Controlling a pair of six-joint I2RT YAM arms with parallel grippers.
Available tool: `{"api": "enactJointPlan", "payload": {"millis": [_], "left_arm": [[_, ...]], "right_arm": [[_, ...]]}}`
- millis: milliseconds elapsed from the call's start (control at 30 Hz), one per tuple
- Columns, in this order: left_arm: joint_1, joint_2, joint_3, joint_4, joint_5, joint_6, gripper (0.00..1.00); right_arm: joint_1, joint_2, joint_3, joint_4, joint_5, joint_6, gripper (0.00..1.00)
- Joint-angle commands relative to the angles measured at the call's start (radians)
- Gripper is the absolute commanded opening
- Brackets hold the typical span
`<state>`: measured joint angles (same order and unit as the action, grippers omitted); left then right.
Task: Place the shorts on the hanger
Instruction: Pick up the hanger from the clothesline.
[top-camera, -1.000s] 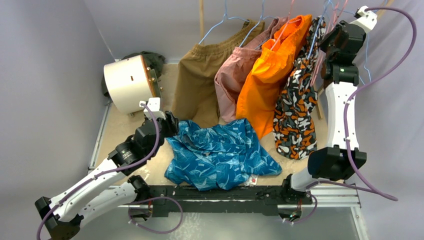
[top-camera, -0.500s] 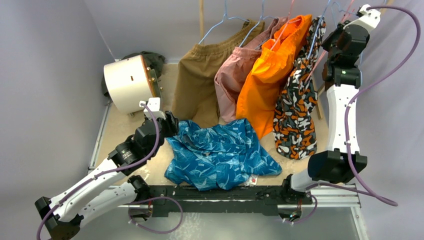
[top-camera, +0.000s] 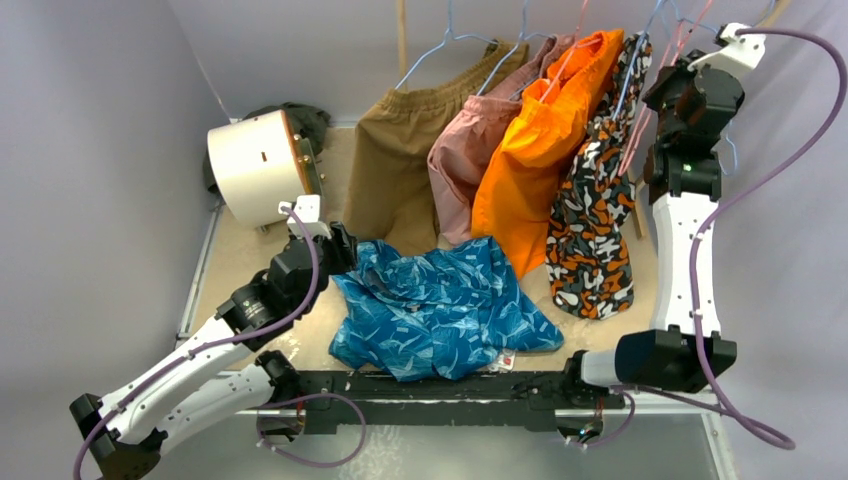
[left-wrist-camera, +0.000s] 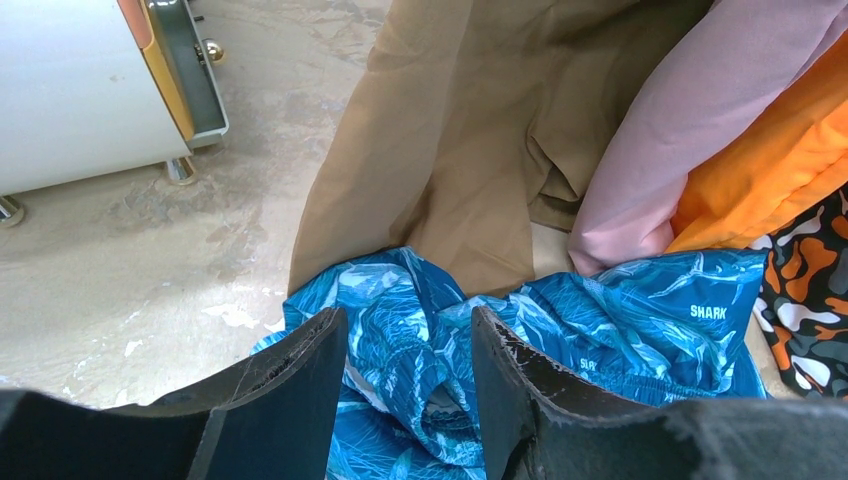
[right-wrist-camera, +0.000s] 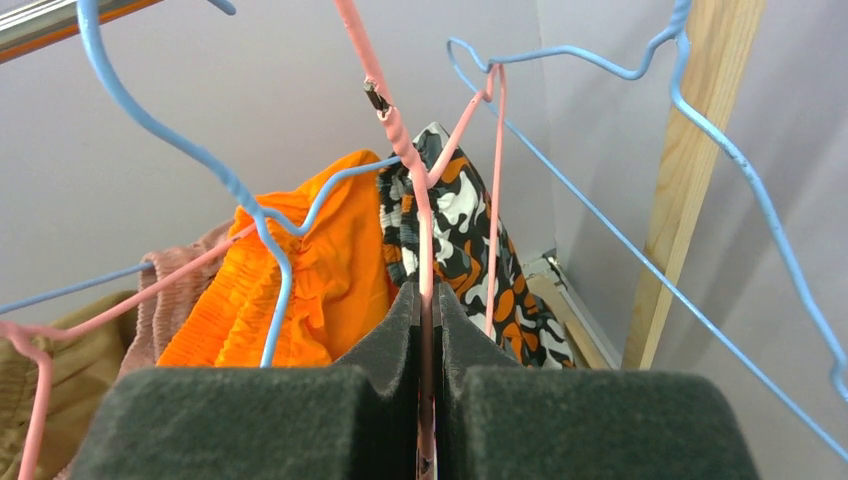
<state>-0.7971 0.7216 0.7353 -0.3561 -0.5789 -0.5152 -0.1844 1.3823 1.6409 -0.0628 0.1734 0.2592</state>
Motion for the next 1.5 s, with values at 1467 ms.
{"api": "enactJointPlan", "payload": {"millis": [1467], "left_arm": [[0.010, 0.015, 0.037, 0.034, 0.002, -0.016, 0.48]], "right_arm": [[-0.006, -0.282, -0.386, 0.510, -0.111, -0.036, 0.00]]}}
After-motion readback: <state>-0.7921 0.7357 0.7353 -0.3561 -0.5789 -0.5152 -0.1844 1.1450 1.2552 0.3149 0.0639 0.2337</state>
